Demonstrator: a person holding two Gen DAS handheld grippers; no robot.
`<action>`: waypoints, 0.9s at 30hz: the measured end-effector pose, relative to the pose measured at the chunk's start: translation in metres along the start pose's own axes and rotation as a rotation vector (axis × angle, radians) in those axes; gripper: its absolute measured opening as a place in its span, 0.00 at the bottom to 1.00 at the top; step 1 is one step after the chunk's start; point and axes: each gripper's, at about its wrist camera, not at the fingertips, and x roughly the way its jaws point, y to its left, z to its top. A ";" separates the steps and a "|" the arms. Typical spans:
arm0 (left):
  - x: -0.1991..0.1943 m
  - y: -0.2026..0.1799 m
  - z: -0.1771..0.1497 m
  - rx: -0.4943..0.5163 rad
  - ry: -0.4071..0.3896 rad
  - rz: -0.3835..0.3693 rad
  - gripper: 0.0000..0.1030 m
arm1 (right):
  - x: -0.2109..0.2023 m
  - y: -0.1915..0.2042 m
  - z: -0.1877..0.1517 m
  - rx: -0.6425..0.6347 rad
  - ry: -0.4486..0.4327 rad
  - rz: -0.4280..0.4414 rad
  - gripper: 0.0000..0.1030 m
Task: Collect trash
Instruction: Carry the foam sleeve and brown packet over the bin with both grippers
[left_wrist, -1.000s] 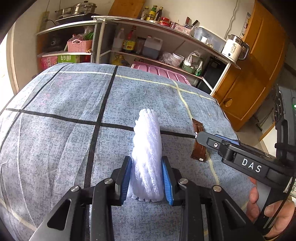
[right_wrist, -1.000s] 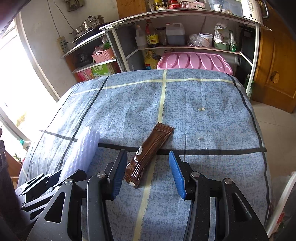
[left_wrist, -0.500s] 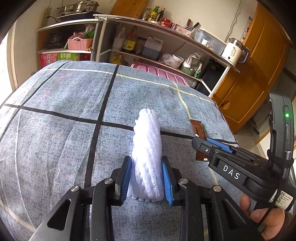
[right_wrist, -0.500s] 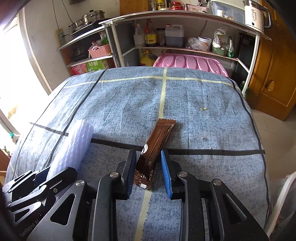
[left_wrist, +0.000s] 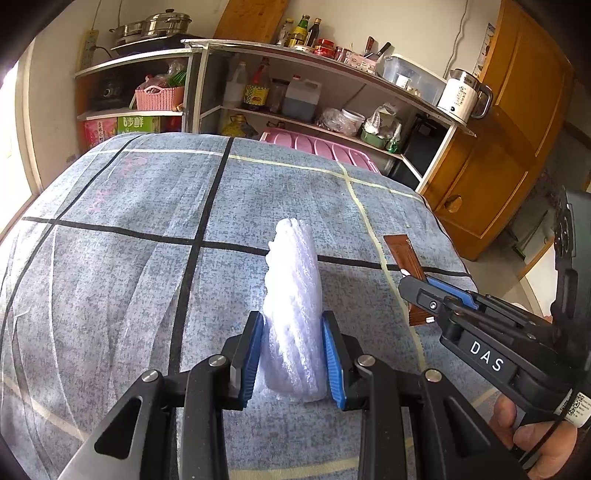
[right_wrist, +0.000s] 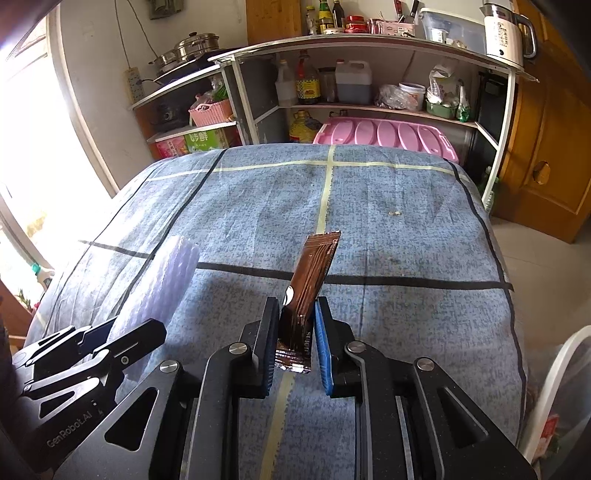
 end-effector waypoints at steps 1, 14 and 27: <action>-0.003 -0.002 -0.001 0.003 -0.004 -0.001 0.31 | -0.004 0.000 -0.002 0.002 -0.004 0.004 0.19; -0.047 -0.041 -0.018 0.059 -0.054 -0.024 0.31 | -0.055 -0.014 -0.029 0.051 -0.064 0.028 0.19; -0.080 -0.102 -0.041 0.159 -0.083 -0.086 0.31 | -0.121 -0.052 -0.061 0.103 -0.144 -0.007 0.19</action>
